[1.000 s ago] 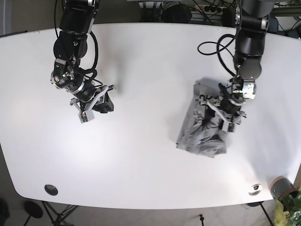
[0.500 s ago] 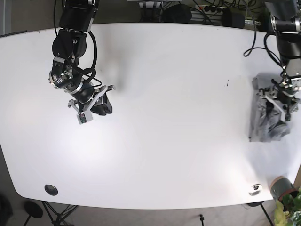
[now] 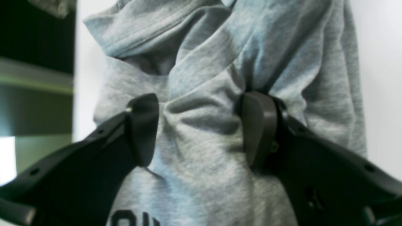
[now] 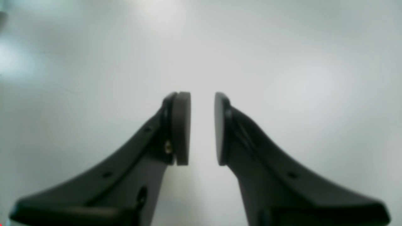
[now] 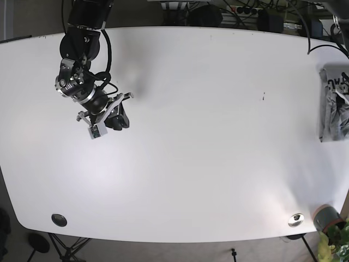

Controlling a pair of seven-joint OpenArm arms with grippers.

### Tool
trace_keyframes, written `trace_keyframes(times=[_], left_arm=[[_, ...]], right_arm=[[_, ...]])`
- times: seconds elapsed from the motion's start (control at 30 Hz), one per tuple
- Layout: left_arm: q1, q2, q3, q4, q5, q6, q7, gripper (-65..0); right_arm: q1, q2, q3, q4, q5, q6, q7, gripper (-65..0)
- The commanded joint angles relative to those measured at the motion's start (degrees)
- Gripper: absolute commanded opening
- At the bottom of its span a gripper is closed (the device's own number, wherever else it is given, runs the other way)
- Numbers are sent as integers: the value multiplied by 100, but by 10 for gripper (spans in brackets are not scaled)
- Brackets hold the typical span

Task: Fold the T-shirt properly
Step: 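Release the shirt with the left gripper and lift away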

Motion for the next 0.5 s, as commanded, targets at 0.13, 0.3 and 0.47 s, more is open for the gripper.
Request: trace_keyframes(times=[0.13, 0.3, 0.47], left_arm=[[-34, -413, -274, 481, 133, 64, 186, -269], [458, -377, -1091, 1483, 150, 55, 239, -269], [564, -96, -1100, 2125, 168, 55, 819, -269]], right_arm=[[-48, 18, -98, 177, 76, 31, 154, -530], [-57, 35, -203, 177, 67, 31, 163, -530], [-57, 44, -185, 177, 59, 31, 163, -530]])
